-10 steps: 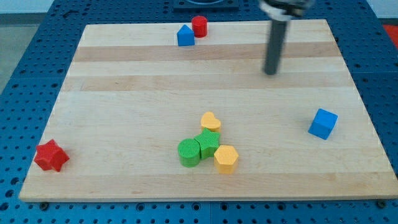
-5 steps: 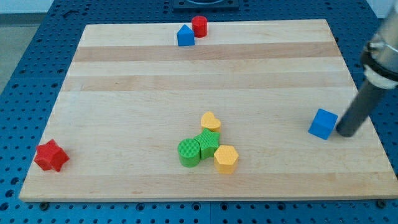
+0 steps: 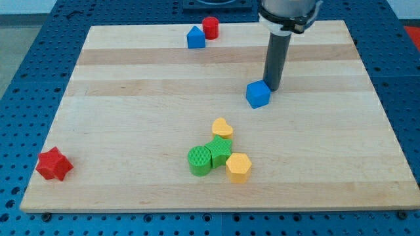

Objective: Push the blue cube towards top center

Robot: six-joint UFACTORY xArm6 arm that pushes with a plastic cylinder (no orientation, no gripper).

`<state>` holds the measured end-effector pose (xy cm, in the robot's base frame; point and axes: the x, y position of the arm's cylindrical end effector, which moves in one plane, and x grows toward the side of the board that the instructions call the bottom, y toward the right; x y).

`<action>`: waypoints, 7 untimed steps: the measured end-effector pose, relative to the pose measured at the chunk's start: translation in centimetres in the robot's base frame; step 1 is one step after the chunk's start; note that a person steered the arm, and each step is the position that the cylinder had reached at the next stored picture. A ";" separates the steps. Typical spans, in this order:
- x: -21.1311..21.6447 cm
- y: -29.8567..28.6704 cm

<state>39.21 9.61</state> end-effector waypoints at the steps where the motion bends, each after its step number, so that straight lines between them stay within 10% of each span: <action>1: 3.7 0.6; 3: 8.5 -1.4; 7: -1.0 -3.9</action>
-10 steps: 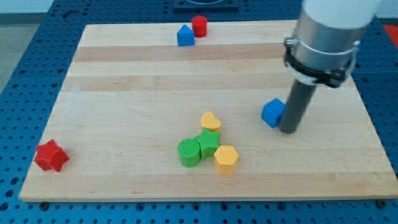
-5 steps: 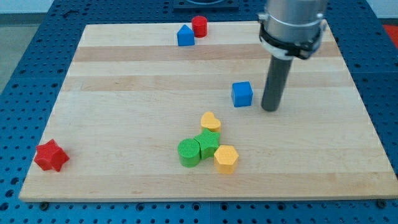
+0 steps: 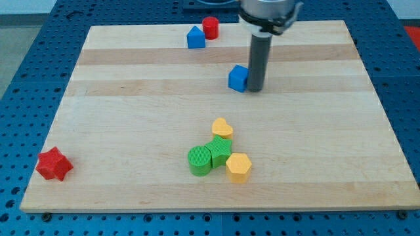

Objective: Push the blue cube towards top center

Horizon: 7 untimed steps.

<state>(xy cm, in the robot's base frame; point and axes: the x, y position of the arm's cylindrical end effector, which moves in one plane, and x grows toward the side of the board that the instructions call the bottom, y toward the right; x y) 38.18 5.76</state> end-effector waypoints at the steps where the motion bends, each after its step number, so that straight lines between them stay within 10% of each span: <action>1: -1.5 -2.6; 7: -8.8 -8.9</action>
